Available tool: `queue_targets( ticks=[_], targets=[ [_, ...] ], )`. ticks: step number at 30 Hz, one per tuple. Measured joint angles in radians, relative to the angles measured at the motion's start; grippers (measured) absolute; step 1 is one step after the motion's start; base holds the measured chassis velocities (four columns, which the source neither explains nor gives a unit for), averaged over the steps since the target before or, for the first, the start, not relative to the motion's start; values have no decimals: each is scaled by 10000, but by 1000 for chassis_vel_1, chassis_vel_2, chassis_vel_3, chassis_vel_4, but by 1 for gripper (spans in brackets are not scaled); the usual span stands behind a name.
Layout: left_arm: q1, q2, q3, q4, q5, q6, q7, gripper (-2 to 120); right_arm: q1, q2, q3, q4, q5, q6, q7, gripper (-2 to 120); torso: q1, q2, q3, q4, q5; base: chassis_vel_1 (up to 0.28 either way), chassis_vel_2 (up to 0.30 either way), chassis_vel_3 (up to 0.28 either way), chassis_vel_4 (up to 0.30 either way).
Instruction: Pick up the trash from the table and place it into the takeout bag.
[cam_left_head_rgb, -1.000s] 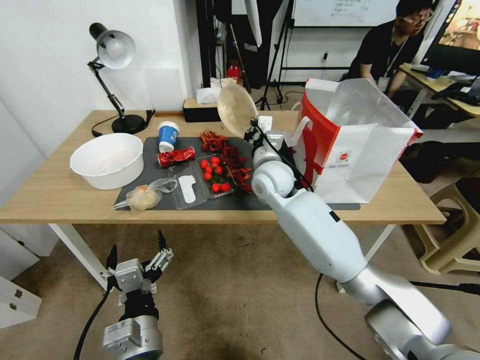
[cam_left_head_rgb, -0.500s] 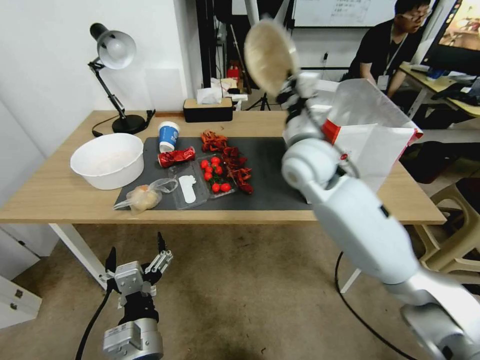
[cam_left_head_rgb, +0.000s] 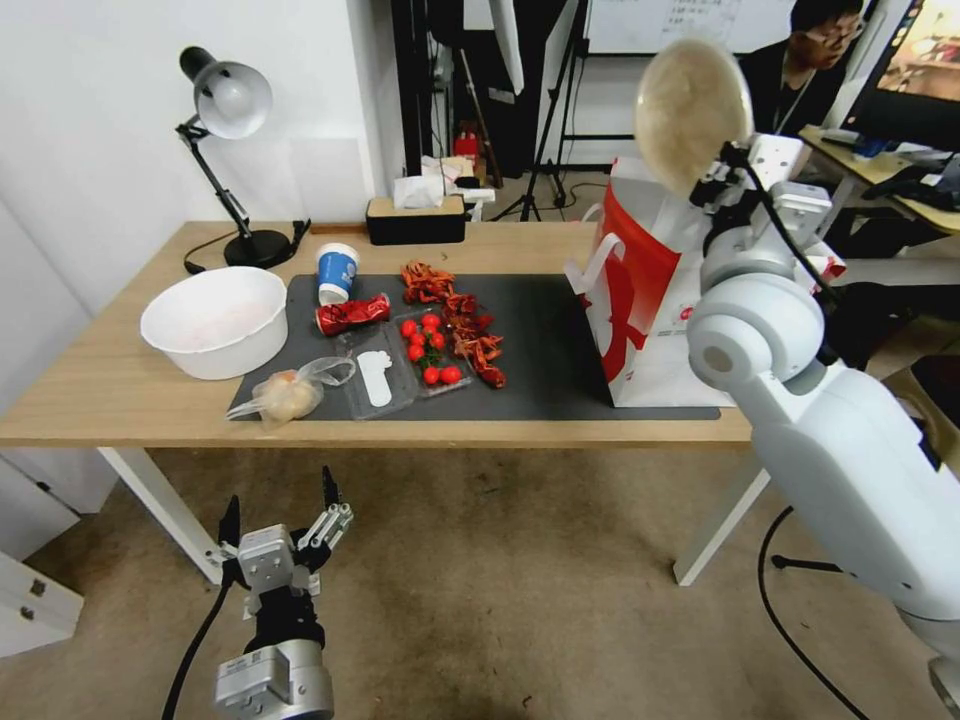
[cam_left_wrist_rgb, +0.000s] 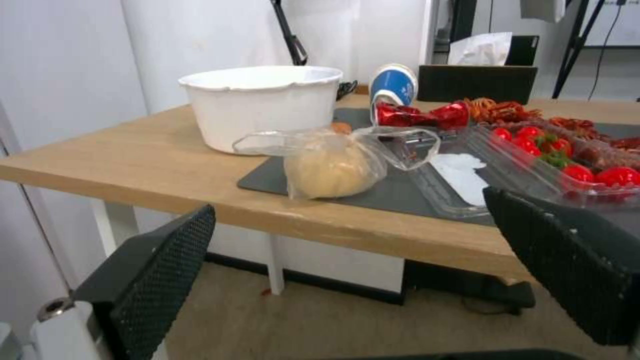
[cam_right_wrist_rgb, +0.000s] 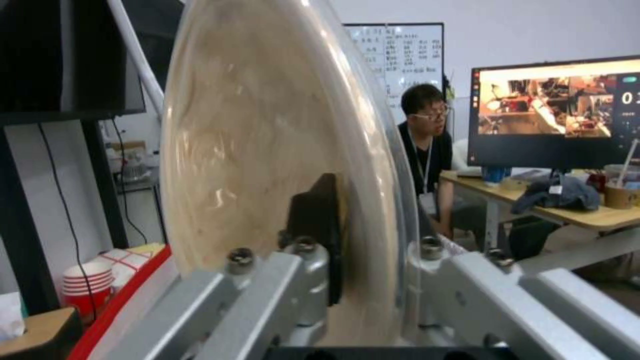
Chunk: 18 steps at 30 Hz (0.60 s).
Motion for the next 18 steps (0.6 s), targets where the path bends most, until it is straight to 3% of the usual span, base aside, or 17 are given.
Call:
queue_targets(
  ticks=[2, 5, 18],
  targets=[
    [1, 0, 28, 42, 28, -7, 3, 100, -105, -191, 98, 42, 114, -1, 49, 14, 0, 0, 0, 4, -3, 0, 0, 0, 0],
    [45, -30, 67, 46, 77, -34, -1, 100, -298, -376, 282, -12, 318, 30, 126, 30, 0, 0, 0, 3, -2, 0, 0, 0, 0],
    [50, -24, 21, -6, 81, -88, -67, 100, -595, -61, 214, -155, 33, 102, -105, 76, 0, -1, 1, 2, -3, 0, 0, 0, 0]
  ],
)
